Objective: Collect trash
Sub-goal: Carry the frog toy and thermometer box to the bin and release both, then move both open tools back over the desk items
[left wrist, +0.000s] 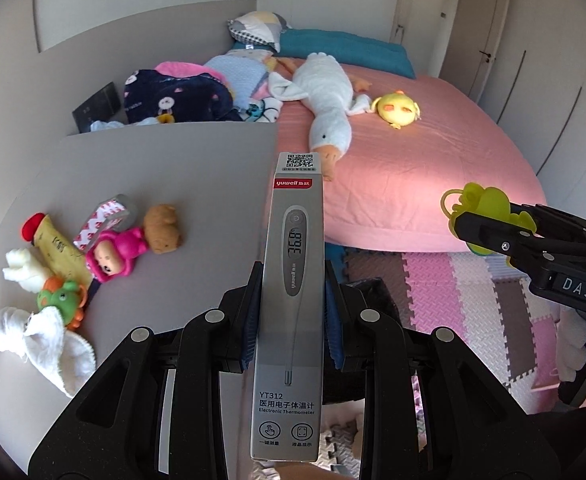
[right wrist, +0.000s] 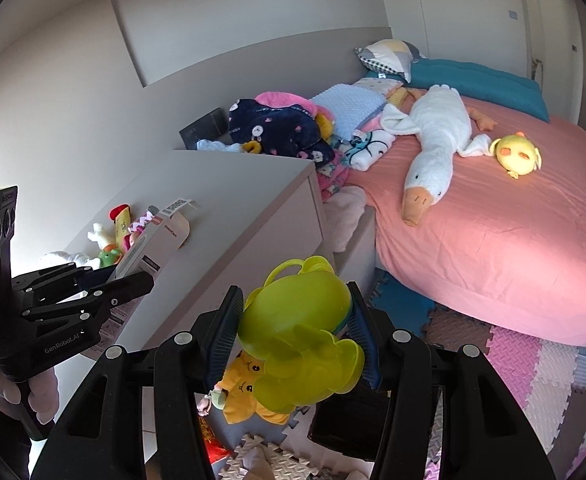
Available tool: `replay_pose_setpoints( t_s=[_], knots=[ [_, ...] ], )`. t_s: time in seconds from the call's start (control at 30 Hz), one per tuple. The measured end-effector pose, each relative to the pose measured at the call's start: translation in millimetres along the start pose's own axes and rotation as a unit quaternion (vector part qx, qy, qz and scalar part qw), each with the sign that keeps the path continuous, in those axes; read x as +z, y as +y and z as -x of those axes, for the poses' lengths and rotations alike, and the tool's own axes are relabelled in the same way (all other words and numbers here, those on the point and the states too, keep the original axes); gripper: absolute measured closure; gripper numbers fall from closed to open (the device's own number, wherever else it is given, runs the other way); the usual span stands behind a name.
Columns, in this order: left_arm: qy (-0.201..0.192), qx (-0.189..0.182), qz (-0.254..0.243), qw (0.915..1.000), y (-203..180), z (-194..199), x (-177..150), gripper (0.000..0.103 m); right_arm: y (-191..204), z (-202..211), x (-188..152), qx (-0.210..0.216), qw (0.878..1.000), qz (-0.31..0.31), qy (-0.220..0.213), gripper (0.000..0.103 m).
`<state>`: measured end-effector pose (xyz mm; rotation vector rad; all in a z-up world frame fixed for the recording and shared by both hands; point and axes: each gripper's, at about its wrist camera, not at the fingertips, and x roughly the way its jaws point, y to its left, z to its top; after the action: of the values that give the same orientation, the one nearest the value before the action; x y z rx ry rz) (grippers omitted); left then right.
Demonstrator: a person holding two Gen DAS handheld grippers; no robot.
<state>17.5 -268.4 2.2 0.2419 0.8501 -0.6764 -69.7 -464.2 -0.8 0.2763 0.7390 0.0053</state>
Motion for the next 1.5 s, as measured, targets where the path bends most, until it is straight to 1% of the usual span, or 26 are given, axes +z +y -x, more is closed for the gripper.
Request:
replay_pose_setpoints(
  t_s=[0.23, 0.5, 0.57, 0.6, 0.63, 0.67, 0.7, 0.73, 0.87, 0.93, 1.03, 1.17, 1.33, 1.5],
  knots=[
    [0.013, -0.036, -0.032, 0.9988, -38.1, -20.3, 9.3, 0.075, -29.4, 10.7, -6.6, -0.030, 0.999, -0.023, 0.000, 0.050],
    [0.033, -0.067, -0.049, 0.9960, -72.6, -41.9, 14.9, 0.075, -58.3, 16.6, -10.0, -0.053, 0.998, -0.041, 0.004, 0.050],
    [0.043, -0.085, -0.049, 0.9943, -79.4, -48.0, 15.7, 0.074, -65.2, 16.6, -10.0, -0.054, 0.997, -0.048, 0.010, 0.049],
    [0.047, -0.094, -0.049, 0.9933, -83.0, -50.9, 16.2, 0.068, -69.1, 17.4, -10.0, -0.060, 0.997, -0.054, 0.009, 0.047],
    [0.049, -0.097, -0.048, 0.9929, -85.7, -53.2, 16.7, 0.043, -72.7, 18.1, -9.6, -0.067, 0.996, -0.060, 0.008, 0.039],
    [0.047, -0.092, -0.047, 0.9935, -88.8, -55.0, 17.6, 0.026, -78.0, 19.8, -9.0, -0.073, 0.995, -0.069, 0.004, 0.032],
    [0.038, -0.085, -0.046, 0.9946, -93.3, -54.3, 17.3, 0.008, -80.5, 21.8, -8.8, -0.079, 0.994, -0.074, -0.002, 0.031],
    [0.029, -0.081, -0.047, 0.9952, -95.1, -53.4, 17.8, 0.008, -83.6, 23.7, -8.1, -0.084, 0.993, -0.078, -0.006, 0.030],
    [0.035, -0.077, -0.044, 0.9954, -99.9, -60.6, 21.6, 0.008, -95.7, 27.2, -5.6, -0.101, 0.991, -0.085, -0.013, 0.027],
    [0.038, -0.075, -0.040, 0.9956, -98.4, -62.2, 23.3, 0.008, -98.7, 28.3, -4.8, -0.103, 0.991, -0.085, -0.016, 0.027],
    [0.039, -0.071, -0.037, 0.9960, -97.6, -63.6, 24.9, 0.008, -100.5, 28.5, -4.2, -0.106, 0.991, -0.082, -0.020, 0.023],
    [0.039, -0.065, -0.036, 0.9964, -94.4, -63.1, 25.6, 0.008, -101.1, 26.7, -2.0, -0.106, 0.991, -0.083, -0.022, 0.023],
    [0.037, -0.057, -0.033, 0.9971, -85.7, -59.1, 24.1, 0.008, -94.0, 22.5, -1.3, -0.101, 0.992, -0.077, -0.019, 0.023],
    [0.025, -0.043, -0.015, 0.9986, -70.3, -48.6, 23.0, 0.008, -75.9, 18.2, 1.1, -0.097, 0.994, -0.054, -0.022, 0.023]
  ],
)
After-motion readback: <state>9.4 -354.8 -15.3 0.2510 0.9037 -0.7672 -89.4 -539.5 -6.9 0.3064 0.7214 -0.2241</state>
